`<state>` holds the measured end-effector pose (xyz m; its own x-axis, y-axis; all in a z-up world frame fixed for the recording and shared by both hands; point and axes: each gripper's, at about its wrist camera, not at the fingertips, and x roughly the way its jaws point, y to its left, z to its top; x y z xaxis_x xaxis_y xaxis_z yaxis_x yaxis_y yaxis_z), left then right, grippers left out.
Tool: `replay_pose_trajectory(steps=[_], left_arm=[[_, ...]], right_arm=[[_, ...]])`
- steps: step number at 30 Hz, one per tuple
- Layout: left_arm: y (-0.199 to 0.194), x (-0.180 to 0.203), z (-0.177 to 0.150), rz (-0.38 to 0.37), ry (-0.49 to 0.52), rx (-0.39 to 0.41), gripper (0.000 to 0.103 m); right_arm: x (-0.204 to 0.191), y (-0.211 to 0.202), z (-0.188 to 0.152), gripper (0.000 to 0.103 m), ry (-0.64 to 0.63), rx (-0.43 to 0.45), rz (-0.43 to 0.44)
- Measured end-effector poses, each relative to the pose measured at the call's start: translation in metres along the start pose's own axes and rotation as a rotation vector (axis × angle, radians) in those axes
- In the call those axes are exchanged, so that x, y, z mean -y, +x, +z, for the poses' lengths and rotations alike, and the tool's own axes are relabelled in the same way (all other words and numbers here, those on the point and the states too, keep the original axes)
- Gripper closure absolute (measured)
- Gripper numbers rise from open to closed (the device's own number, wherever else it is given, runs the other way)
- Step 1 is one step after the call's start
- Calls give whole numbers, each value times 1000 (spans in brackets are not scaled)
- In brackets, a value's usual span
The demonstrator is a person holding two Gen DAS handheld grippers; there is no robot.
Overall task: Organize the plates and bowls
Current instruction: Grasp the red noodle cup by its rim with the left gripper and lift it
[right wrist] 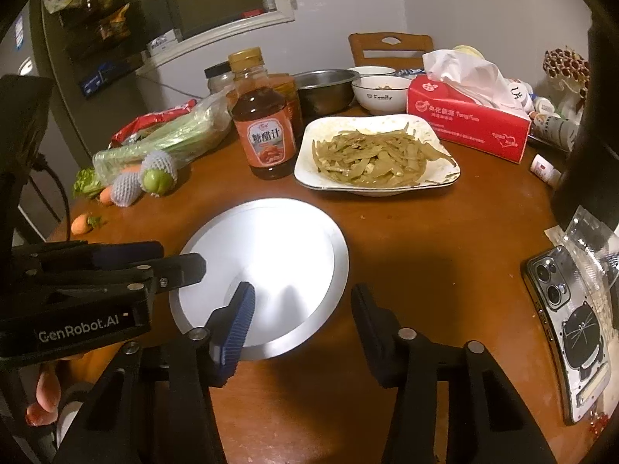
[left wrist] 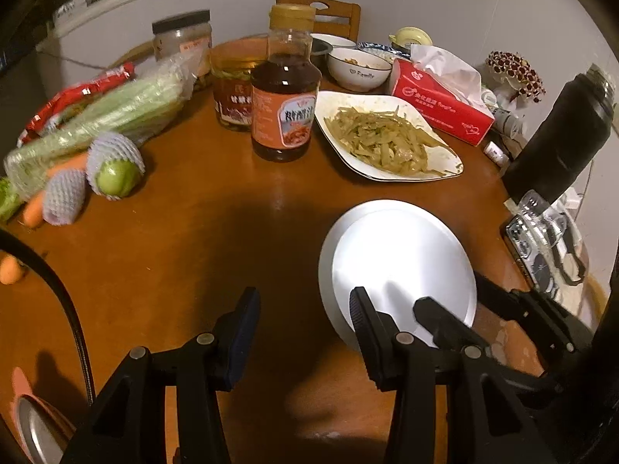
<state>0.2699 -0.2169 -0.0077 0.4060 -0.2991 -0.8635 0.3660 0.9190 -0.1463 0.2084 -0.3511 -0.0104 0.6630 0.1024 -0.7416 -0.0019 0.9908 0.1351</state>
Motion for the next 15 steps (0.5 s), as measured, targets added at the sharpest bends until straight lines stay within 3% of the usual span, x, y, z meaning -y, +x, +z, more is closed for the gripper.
replay_pose_trajectory(steps=[2, 7, 15], left_arm=[[3, -2, -1, -18, -10, -8, 55], [11, -1, -4, -51, 1, -44, 75], [11, 0, -9, -28, 23, -57, 80]], right_arm=[[-2, 0, -2, 54, -11, -1, 17], [-10, 1, -4, 58, -23, -11, 73], [-21, 1, -7, 58, -38, -19, 85]])
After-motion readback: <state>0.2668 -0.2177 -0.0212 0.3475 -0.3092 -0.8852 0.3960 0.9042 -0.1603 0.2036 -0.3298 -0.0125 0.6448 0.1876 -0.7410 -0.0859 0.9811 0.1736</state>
